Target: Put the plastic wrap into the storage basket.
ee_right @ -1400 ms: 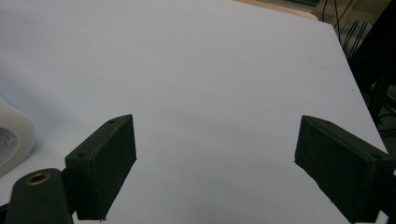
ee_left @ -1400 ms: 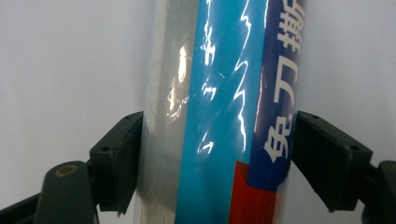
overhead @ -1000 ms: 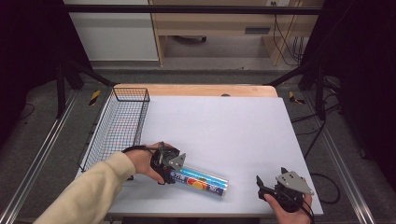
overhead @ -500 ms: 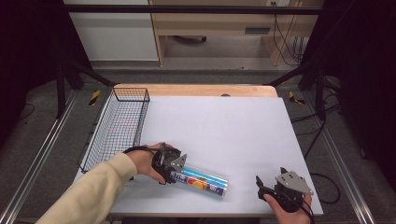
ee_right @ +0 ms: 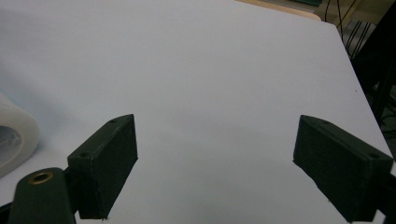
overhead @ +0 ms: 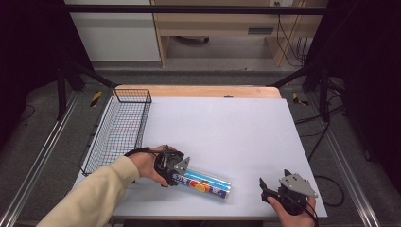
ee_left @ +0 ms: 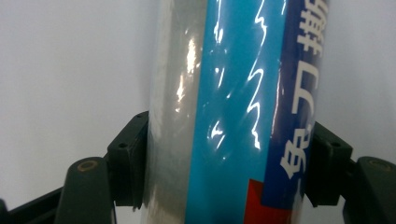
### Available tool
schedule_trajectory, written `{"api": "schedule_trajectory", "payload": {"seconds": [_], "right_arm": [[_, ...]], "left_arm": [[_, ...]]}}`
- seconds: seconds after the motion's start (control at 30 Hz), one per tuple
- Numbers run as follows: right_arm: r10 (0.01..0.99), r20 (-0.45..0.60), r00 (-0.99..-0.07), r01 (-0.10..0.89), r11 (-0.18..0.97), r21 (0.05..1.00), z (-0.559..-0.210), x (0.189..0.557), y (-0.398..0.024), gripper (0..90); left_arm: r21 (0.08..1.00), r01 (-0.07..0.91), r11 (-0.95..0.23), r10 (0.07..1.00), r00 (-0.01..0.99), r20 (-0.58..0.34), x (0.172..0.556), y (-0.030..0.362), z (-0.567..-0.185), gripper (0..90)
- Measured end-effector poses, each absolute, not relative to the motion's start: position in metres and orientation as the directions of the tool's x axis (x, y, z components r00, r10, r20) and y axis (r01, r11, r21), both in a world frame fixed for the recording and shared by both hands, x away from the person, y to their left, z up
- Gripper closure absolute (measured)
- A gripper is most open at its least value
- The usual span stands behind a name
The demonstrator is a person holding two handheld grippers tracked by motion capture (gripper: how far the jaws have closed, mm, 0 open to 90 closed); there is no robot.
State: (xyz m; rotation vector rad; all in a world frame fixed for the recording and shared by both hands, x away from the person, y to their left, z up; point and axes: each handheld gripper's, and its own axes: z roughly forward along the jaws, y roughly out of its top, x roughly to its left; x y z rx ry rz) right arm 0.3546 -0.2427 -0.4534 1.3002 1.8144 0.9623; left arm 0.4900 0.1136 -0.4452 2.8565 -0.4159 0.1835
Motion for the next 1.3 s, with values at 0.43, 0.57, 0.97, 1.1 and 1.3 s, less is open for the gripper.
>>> {"api": "schedule_trajectory", "payload": {"seconds": [0.43, 0.57, 0.97, 1.1, 1.3], "right_arm": [[0.96, -0.114, -0.257, 0.444, 0.222, 0.868, -0.453, 0.355, -0.243, 14.0], [0.96, -0.114, -0.256, 0.444, 0.222, 0.868, -0.453, 0.355, -0.243, 14.0], [0.959, -0.116, -0.259, 0.444, 0.225, 0.867, -0.454, 0.355, -0.242, 14.1], [0.96, -0.113, -0.257, 0.445, 0.221, 0.868, -0.453, 0.355, -0.242, 14.3], [0.959, -0.116, -0.257, 0.44, 0.223, 0.87, -0.453, 0.355, -0.242, 14.2]], "left_arm": [[0.248, -0.239, -0.939, -0.208, 0.967, 0.146, 0.487, 0.114, -0.438, 30.8], [0.255, -0.235, -0.938, -0.203, 0.968, 0.146, 0.488, 0.114, -0.435, 30.9], [0.279, -0.205, -0.938, -0.169, 0.974, 0.148, 0.484, 0.114, -0.426, 31.3], [0.295, -0.2, -0.934, -0.157, 0.974, 0.164, 0.485, 0.116, -0.423, 31.3], [0.378, -0.17, -0.91, -0.107, 0.977, 0.183, 0.482, 0.118, -0.402, 31.3]]}}
